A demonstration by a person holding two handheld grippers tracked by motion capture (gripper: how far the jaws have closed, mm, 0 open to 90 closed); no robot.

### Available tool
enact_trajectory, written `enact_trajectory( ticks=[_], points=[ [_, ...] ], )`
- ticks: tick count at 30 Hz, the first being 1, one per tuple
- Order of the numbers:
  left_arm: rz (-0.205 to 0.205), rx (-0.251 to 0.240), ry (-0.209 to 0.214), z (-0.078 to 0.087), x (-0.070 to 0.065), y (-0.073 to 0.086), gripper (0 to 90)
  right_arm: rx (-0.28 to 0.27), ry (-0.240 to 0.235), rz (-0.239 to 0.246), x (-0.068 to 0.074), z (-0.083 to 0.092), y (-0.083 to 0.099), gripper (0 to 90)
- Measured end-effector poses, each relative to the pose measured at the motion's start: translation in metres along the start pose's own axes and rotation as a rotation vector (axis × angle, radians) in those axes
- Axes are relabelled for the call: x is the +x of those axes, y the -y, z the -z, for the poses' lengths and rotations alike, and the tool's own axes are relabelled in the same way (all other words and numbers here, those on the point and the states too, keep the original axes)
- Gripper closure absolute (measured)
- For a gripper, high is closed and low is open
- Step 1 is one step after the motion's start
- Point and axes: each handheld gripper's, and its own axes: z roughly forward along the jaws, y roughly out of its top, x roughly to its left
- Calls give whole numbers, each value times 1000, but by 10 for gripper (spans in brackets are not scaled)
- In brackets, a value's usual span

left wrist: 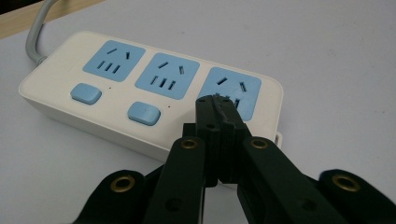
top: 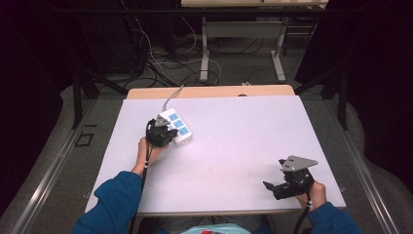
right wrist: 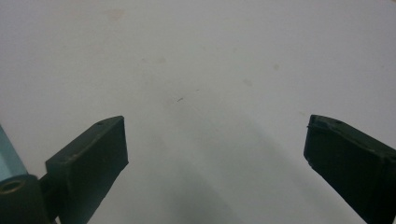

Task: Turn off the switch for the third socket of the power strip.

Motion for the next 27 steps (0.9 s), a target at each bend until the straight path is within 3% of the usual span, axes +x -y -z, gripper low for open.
enact_trajectory(
  ticks=[27],
  points=[
    [3,-5,3,0,0,2,900,2,-2,-5,1,0,0,57]
  ],
)
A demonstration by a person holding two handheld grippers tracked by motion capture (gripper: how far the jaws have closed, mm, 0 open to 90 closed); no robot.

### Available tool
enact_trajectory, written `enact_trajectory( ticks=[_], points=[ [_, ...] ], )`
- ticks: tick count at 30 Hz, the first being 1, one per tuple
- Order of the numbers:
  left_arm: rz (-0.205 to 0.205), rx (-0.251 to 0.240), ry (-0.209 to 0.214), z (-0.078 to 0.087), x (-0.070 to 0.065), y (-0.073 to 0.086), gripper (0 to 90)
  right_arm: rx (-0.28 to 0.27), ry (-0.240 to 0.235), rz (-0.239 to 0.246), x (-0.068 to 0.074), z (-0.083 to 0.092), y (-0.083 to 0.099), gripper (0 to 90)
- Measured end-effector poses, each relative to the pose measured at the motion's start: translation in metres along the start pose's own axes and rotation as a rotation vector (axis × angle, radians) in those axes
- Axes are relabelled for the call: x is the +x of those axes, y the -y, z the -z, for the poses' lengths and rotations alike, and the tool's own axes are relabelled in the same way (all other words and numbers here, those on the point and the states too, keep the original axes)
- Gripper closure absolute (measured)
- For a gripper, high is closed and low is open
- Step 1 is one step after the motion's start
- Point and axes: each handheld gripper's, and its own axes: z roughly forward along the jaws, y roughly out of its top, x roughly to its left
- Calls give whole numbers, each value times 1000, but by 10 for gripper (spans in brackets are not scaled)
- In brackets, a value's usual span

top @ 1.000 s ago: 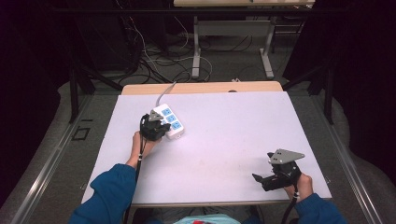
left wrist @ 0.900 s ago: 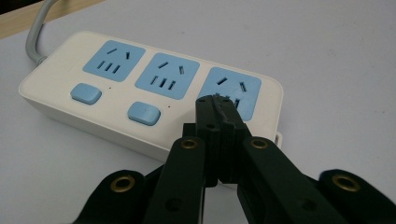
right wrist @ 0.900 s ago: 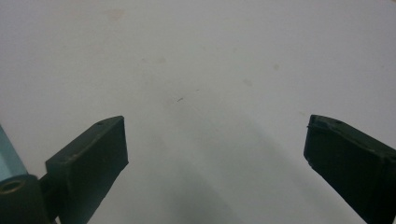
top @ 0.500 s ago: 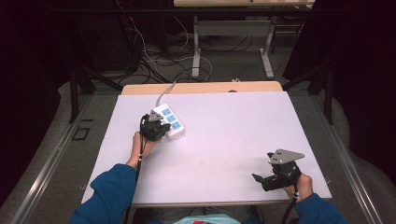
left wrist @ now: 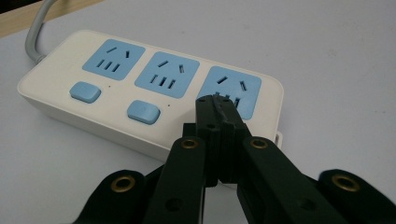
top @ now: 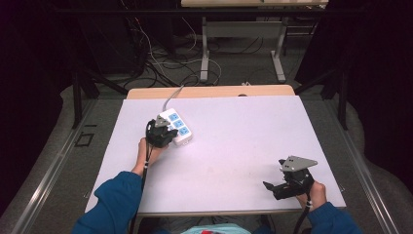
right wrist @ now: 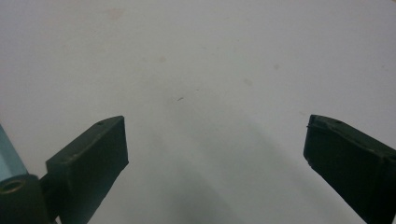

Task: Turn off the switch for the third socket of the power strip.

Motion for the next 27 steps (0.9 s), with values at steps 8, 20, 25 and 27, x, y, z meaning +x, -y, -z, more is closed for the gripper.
enact_trajectory(
  ticks=[8,20,25,27],
  points=[
    [1,-5,2,0,0,0,900,-3,1,9,0,0,0,57],
    [0,-9,0,0,0,1,900,-1,-1,11,-1,0,0,57],
    [-9,-7,-10,0,-1,1,900,-2,2,10,0,0,0,57],
    [-10,-14,-15,-1,-1,1,900,-2,2,10,0,0,0,57]
  ],
)
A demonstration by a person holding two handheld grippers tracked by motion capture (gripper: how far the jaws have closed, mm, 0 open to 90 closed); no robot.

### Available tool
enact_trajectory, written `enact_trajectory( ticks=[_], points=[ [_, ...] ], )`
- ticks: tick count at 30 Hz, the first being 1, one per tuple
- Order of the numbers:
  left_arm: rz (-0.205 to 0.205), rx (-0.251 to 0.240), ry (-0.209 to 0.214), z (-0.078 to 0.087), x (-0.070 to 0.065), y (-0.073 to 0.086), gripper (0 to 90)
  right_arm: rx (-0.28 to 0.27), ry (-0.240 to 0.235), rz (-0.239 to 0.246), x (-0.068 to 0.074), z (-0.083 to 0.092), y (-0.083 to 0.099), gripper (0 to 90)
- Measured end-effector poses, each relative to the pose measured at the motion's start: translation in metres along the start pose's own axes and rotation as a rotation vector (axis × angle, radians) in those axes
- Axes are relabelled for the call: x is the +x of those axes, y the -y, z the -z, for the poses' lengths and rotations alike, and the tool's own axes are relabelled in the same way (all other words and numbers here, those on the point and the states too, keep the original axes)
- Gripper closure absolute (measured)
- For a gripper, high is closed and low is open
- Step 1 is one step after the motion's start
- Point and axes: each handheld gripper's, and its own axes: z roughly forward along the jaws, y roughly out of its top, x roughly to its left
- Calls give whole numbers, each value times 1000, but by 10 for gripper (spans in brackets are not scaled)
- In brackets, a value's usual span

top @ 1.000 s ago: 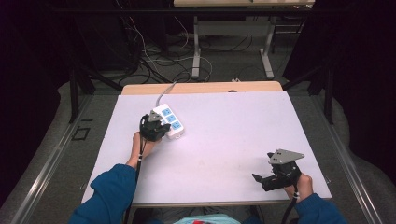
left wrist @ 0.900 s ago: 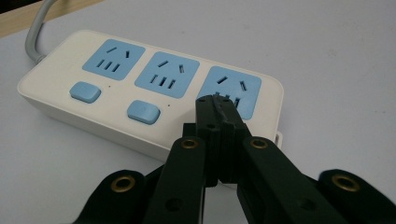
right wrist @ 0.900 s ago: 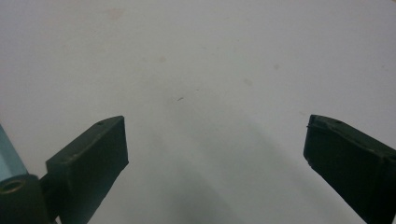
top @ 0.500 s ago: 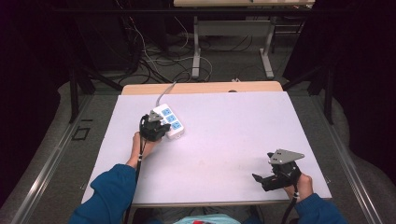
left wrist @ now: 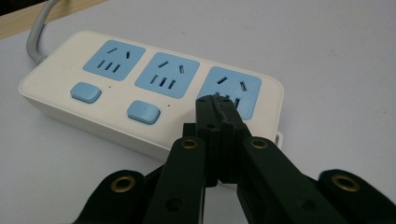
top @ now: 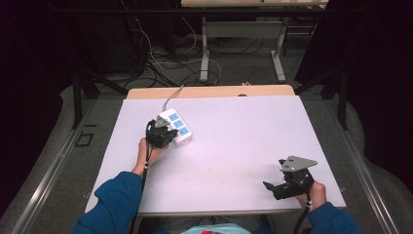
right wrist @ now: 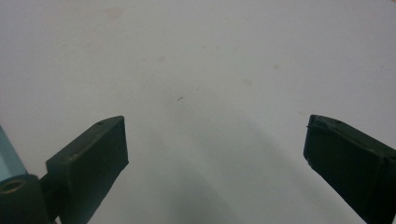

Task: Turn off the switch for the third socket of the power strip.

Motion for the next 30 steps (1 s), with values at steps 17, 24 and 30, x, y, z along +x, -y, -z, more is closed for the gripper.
enact_trajectory(
  ticks=[17,24,30],
  points=[
    [1,2,7,0,0,0,900,4,0,4,0,1,0,57],
    [-5,-4,5,0,-1,1,900,6,0,-1,0,0,0,57],
    [-12,-5,5,0,0,0,900,8,0,-6,1,0,0,57]
  ],
)
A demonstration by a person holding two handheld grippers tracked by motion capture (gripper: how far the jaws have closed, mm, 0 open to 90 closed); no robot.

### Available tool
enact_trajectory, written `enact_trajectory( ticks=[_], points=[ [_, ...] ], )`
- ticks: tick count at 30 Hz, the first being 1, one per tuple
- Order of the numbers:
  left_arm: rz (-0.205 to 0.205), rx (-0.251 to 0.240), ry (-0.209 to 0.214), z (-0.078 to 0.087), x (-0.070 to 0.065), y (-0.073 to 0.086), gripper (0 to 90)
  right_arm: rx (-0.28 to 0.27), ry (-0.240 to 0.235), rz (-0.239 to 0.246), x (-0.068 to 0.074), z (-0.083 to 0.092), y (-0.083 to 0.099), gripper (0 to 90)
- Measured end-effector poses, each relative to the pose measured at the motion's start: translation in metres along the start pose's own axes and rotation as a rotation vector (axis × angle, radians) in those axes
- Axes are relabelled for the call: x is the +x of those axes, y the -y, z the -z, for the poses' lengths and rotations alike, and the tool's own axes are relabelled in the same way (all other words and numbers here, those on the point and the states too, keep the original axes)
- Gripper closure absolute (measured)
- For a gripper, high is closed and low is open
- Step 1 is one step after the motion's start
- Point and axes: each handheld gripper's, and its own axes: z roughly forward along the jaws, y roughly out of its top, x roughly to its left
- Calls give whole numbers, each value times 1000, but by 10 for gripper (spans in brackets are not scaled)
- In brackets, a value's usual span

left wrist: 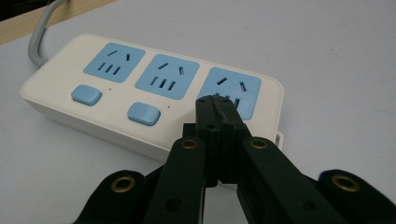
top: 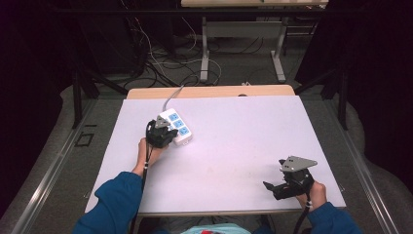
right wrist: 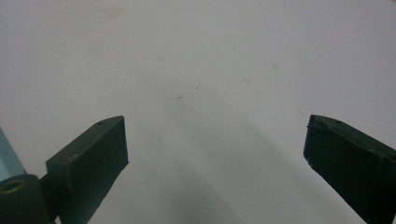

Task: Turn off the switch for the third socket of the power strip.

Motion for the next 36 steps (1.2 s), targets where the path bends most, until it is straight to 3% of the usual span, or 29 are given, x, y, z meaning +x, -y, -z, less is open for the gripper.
enact_trajectory(
  ticks=[36],
  points=[
    [4,-8,-18,2,-1,-2,900,0,1,1,0,-1,0,57]
  ],
)
